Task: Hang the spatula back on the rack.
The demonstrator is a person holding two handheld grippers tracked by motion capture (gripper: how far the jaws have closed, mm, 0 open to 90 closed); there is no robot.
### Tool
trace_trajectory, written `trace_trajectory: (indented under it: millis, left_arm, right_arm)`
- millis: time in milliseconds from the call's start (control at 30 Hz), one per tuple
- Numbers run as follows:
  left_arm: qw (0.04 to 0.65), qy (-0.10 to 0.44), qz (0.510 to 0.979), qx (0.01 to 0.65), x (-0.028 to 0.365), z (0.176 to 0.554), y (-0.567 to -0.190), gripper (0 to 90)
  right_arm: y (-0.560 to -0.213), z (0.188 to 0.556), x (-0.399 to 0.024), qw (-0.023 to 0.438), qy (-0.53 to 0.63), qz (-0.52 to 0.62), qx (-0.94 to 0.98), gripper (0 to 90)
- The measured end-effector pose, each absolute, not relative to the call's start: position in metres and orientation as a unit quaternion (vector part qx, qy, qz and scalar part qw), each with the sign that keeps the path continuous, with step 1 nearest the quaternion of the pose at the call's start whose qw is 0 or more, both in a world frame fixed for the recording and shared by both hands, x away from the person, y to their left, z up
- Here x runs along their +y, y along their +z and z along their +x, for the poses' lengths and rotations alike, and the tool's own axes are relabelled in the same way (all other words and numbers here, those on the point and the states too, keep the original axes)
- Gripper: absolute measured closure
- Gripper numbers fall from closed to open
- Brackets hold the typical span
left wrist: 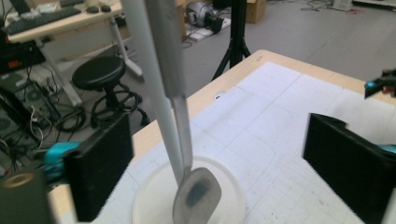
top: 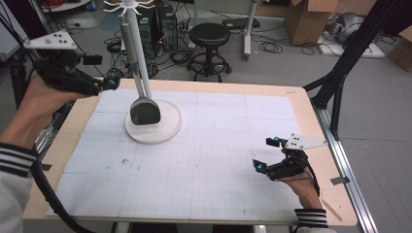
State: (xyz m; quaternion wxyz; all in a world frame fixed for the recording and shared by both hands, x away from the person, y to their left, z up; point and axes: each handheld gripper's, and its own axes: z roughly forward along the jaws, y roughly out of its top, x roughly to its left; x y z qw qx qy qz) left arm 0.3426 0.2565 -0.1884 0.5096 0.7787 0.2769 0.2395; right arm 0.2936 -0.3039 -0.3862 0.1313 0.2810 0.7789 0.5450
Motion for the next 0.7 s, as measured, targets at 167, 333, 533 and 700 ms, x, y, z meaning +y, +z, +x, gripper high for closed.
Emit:
trace_trajectory:
  millis: [167,333,533,700]
  left_arm:
    - [0.526,0.235,0.773,0.266,0.26,0.324,-0.21,1.7]
    - [0.538,0.225,0.769,0.264,0.261,0.304,-0.241,1.7]
    - [0.547,0.215,0.763,0.269,0.264,0.288,-0.272,1.7]
    - [0.553,0.212,0.759,0.269,0.269,0.281,-0.293,1.7]
  right_arm:
    - [-0.384,0.292,-0.306,0.134,0.553,0.286,0.771,0.4]
    - [-0.383,0.295,-0.307,0.138,0.557,0.286,0.768,0.4]
    - [-0.381,0.298,-0.311,0.14,0.571,0.292,0.754,0.4]
    - [-0.38,0.296,-0.313,0.145,0.57,0.295,0.753,0.4]
